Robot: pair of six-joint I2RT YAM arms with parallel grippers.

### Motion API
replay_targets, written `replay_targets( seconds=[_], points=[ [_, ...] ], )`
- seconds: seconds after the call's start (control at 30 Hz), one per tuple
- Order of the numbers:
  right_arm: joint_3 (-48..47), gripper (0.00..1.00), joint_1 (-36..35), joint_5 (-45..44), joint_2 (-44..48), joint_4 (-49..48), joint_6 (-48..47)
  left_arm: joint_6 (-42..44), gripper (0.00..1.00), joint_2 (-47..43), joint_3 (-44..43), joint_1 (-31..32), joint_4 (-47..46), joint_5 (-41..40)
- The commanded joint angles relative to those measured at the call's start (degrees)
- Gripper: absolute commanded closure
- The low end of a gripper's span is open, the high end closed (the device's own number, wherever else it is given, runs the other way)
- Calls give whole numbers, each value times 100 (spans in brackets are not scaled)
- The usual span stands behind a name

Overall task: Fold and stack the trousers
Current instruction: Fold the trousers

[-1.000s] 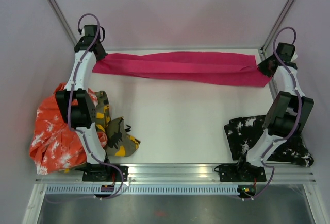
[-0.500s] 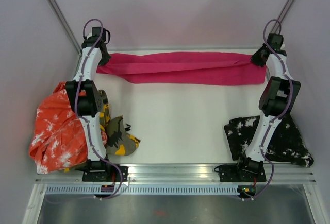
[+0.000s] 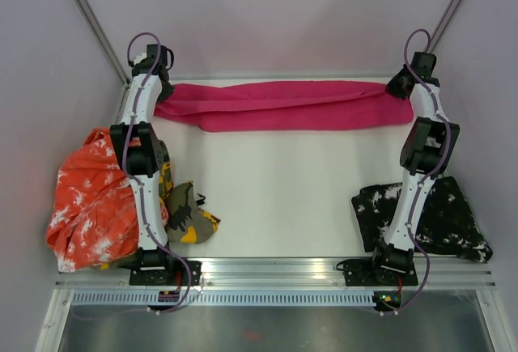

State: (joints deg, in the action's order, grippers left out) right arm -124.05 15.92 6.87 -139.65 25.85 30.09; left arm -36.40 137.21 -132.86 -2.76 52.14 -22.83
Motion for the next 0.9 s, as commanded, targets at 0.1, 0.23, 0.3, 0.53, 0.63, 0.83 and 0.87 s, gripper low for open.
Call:
replay_targets(
  seconds=[0.1,0.23,0.3,0.53,0.63,0.83,0.87],
  points=[
    [-497,81,43,1245,-518,-1450,286,307,32,113,-609,-198,-845,14],
    [-761,49,-28,1264,-660,-1460,235,564,17,-88,-838,-233,-1030,-37],
    [-761,42,-45,1290,-581,-1442,147,731,15,-307,-699,-224,-987,41],
    [-113,32,-72,808,454,-1004,-223,197,14,-2432,1936,171,-846,7],
    [449,33,-89,737,947,-1003,-30,-691,15,-2778,3071,180,-811,130],
    [1347,33,-186,868,1563,-1011,120,-1736,18,-2638,3468,180,-381,182],
    [1461,33,-195,860,1616,-1011,138,-1904,18,-2594,3477,189,-267,156]
  ],
)
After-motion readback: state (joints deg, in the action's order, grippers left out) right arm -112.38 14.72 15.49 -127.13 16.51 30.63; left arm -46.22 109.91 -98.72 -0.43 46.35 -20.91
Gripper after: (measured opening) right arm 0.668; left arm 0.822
